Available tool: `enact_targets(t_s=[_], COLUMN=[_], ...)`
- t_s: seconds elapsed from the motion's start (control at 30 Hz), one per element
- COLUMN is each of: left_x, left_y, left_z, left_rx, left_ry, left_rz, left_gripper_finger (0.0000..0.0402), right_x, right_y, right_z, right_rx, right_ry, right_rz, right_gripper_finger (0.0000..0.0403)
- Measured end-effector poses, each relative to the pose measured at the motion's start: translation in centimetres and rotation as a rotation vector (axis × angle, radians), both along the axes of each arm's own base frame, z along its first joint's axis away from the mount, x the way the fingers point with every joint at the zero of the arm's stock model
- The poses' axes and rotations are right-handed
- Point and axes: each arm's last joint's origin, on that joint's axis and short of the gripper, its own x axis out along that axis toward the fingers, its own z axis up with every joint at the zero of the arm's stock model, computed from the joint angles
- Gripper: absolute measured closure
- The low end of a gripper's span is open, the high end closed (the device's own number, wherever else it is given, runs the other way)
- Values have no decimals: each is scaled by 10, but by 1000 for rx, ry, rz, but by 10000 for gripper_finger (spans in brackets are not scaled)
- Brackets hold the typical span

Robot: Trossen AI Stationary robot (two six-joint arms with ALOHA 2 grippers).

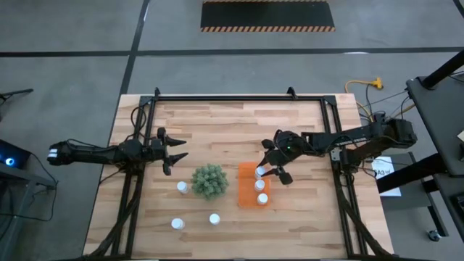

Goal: Pick and place pill bottles into a basket
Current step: Put the white medicine bottle into the orange bin

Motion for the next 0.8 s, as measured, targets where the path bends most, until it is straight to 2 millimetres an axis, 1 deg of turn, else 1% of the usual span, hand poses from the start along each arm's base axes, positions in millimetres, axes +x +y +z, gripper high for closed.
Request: enact_targets(t_s=[0.07,0.23,0.33,0.6,0.8], left_x=[0,0,0,0,0], left_y=[0,0,0,0,0], left_z=[0,0,0,-1,-1], left_rx=[0,0,0,0,0], left_ry=[-1,4,5,6,6], left_rz=[0,0,0,0,0], left_gripper_finger=[184,184,184,184,184], right_x=[6,20,21,19,16], right_y=[-1,-8,-10,-11,-11], right_z=[-8,-14,-18,-18,-22], right_rx=[1,32,27,20,12], right_ry=[37,80,102,109,142], right_rz=[6,17,17,24,28], right_gripper_finger=[257,257,257,257,257])
